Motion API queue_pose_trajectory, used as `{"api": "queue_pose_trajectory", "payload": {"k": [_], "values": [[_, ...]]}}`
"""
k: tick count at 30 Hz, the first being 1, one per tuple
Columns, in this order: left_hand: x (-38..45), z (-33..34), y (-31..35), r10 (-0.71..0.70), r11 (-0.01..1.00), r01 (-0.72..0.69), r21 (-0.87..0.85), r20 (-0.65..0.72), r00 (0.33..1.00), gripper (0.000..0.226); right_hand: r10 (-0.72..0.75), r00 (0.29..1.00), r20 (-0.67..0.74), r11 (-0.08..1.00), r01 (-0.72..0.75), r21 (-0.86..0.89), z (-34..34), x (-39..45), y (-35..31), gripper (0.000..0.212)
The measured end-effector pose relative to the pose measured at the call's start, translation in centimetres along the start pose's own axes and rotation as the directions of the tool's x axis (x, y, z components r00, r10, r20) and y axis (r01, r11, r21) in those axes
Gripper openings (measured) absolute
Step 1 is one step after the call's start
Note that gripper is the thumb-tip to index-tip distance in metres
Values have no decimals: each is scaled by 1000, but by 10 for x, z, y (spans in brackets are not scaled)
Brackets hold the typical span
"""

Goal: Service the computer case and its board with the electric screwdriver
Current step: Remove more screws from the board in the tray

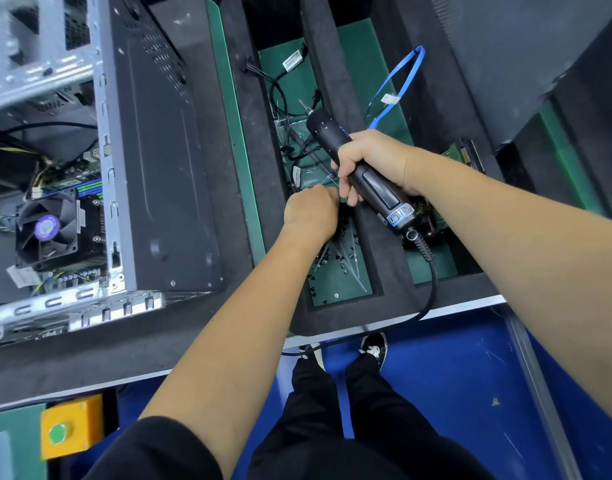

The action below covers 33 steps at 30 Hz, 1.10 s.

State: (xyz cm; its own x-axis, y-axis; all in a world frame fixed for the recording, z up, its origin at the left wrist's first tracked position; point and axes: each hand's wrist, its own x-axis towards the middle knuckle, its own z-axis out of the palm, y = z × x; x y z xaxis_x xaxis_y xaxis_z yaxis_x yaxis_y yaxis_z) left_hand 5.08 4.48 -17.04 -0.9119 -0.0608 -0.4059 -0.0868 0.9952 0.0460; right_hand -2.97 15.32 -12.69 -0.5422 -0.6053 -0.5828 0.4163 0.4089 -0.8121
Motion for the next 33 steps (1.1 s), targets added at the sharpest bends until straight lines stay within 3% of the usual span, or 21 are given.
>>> {"api": "queue_pose_trajectory", "payload": {"k": [5, 13, 20, 26, 33], "values": [[-7, 8, 9, 40, 997, -35, -75, 77, 996, 43, -3, 1000, 13, 1000, 3, 23, -1, -1, 0, 29], [-10, 14, 10, 52, 977, -52, -206, -4, 999, 37, -3, 1000, 18, 1000, 3, 17, 0, -1, -1, 24], [-10, 13, 9, -35, 950, 62, -306, 94, 995, 26, 4, 1000, 6, 1000, -4, 0, 1, -1, -2, 24], [-3, -6, 1, -151, 804, 206, -558, 144, 978, 15, 6, 1000, -9, 1000, -7, -20, 0, -1, -2, 11], [1, -29, -8, -194, 809, 267, -523, 191, 962, 6, 8, 1000, -10, 1000, -8, -18, 1, -4, -3, 12]]}}
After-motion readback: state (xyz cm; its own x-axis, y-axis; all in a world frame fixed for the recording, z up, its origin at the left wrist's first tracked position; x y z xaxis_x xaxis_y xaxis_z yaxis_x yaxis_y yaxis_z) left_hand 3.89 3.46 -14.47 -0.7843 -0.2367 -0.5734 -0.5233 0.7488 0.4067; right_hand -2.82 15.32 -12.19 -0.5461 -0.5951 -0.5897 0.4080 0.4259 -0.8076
